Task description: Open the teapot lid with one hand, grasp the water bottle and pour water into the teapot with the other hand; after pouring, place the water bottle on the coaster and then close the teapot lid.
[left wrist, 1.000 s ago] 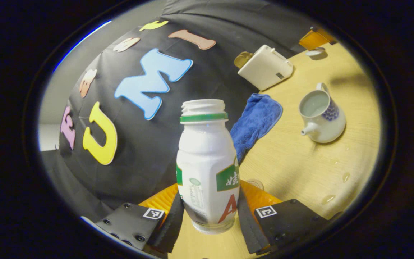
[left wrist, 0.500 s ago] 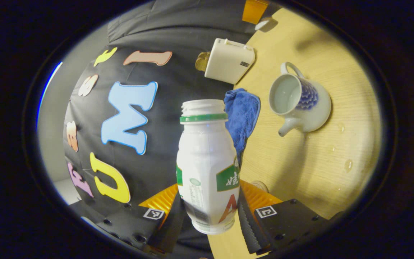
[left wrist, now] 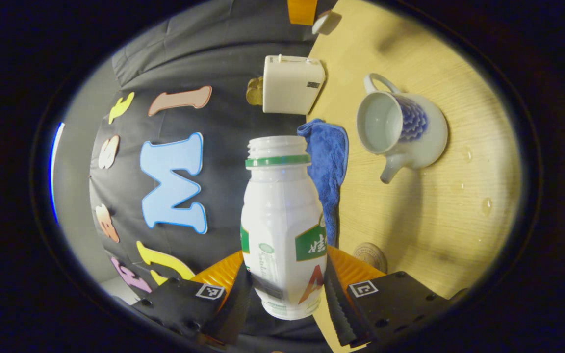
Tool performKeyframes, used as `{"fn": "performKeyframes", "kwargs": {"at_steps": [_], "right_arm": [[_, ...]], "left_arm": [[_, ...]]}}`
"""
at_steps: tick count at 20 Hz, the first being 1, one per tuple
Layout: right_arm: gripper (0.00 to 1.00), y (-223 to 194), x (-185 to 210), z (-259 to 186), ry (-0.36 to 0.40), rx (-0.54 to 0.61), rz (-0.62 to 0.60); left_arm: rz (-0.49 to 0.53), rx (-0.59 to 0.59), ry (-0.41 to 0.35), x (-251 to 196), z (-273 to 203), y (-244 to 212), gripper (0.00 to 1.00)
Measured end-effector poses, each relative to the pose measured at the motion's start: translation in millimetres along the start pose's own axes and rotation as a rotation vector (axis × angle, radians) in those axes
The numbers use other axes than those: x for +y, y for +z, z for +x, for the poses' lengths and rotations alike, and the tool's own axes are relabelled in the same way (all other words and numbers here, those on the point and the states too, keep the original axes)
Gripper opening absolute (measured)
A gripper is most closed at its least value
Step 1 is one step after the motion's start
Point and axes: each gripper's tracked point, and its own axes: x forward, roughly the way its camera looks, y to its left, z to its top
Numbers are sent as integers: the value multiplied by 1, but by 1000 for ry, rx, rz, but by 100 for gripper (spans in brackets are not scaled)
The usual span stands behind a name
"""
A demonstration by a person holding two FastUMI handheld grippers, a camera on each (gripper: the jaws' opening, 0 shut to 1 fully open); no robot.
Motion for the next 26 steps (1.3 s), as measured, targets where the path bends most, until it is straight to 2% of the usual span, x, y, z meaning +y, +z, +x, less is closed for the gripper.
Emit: {"fn": "performKeyframes", "kwargs": {"at_steps": [4,5,6,10,11,14,15,16,17,23,24,25,26], "right_arm": [[4,-1,0,1,1,2,0],[0,0,0,1,2,1,-1],[4,-1,0,0,2,1,-2],[4,-1,0,1,3,1,1],[4,-1,0,1,3,2,0],[4,-2,0,0,4,4,0],[0,-1,0,0,4,4,-1],[0,-2,0,1,4,4,-1],[4,-2,0,1,5,5,-1],[4,-2,0,1,6,9,-2],[4,-3,1,2,6,10,-2],[0,-2,1,2,7,11,-2],[4,-3,1,2,7,12,-2]], "left_arm": [[54,2,11,4,3,-1,83],[69,2,16,6,3,-4,83],[85,1,20,7,2,-3,83],[141,-8,34,10,0,0,83],[155,-11,36,12,1,-2,77],[186,-18,42,14,-1,2,79],[192,-18,43,14,-2,1,80],[197,-19,43,15,-1,0,82],[202,-18,43,16,0,-1,83],[223,-11,55,21,0,-1,83],[229,-8,57,21,0,-1,77],[233,-6,59,23,0,-1,71],[234,-5,60,24,0,-1,77]]}}
